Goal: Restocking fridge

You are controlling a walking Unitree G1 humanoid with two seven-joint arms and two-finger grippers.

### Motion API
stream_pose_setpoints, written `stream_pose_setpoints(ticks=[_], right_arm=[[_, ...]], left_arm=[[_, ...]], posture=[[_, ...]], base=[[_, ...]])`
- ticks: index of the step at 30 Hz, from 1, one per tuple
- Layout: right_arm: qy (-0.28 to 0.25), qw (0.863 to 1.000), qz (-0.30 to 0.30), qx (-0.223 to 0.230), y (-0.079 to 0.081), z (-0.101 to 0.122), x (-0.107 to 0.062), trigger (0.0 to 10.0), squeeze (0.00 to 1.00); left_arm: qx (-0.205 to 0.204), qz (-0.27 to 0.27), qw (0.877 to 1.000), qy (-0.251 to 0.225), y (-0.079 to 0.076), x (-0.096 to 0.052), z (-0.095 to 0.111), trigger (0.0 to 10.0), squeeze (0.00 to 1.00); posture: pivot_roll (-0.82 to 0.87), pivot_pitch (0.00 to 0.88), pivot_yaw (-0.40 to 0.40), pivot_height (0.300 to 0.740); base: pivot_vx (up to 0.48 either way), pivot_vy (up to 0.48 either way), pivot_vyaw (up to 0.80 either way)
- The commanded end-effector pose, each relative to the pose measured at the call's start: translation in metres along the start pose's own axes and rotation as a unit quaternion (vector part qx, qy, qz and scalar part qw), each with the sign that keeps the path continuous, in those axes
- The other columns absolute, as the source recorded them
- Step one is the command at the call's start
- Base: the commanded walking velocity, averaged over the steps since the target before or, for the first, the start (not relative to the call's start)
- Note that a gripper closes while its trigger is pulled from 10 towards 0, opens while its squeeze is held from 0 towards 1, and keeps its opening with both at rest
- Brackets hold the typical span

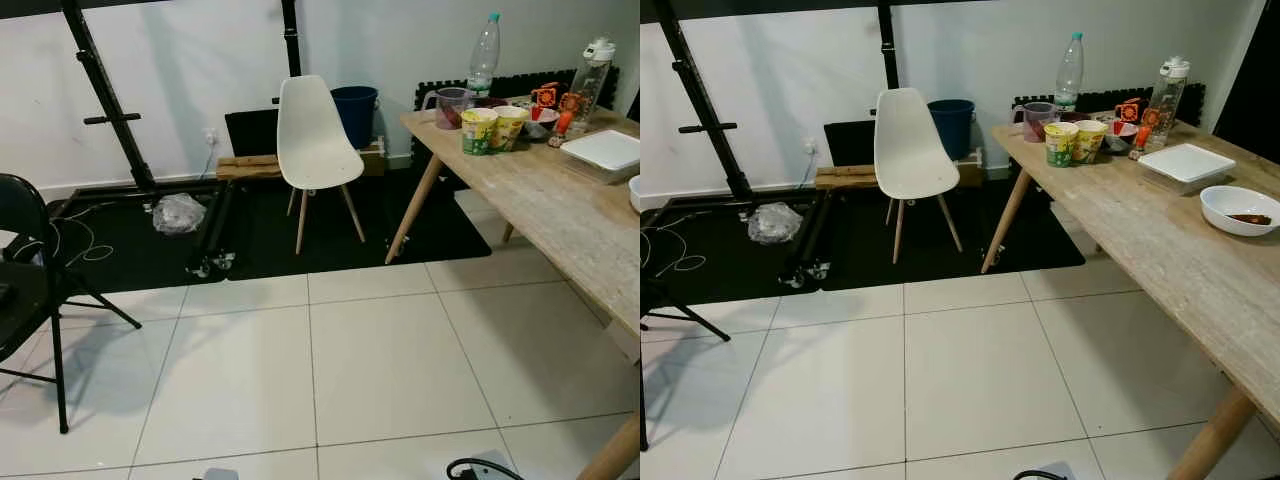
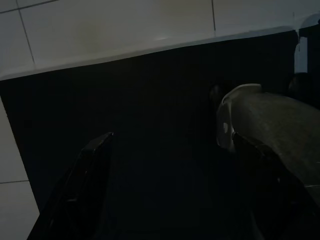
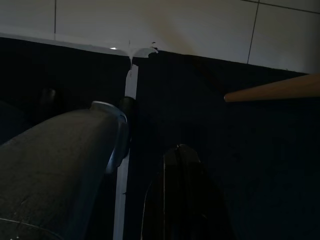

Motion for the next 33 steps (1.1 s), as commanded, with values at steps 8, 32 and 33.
stream_pose_setpoints(ticks=[8,32,33], right_arm=[[-0.001,1.000,0.005,0.000,0.001,0.003,0.000,10.0,0.00],[0.007,1.000,0.008,-0.012,0.003,0.003,0.001,10.0,0.00],[0.007,1.000,0.006,-0.014,0.002,0.003,0.001,10.0,0.00]], left_arm=[[0.001,-0.009,1.000,0.014,-0.004,0.000,-0.007,10.0,0.00],[0.006,-0.009,1.000,0.015,-0.012,0.001,-0.009,10.0,0.00],[0.010,-0.008,1.000,0.017,-0.012,0.001,-0.009,10.0,0.00]], posture=[[-0.06,0.000,0.034,0.740],[-0.05,0.000,0.020,0.740],[-0.05,0.000,0.020,0.740]], base=[[0.000,0.000,0.00],[0.000,0.000,-0.65],[0.000,0.000,0.00]])
Point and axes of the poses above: a point about 5 cm out from each wrist's last joint towards the gripper, its own x axis pointing out of the wrist towards the gripper, its own z axis along the axis of the wrist's last joint, y = z × x, the point moved 4 cm from there along x, pointing out of the wrist towards the gripper, and after that the axes turned 7 degrees about -x, right-handed, at the moved point
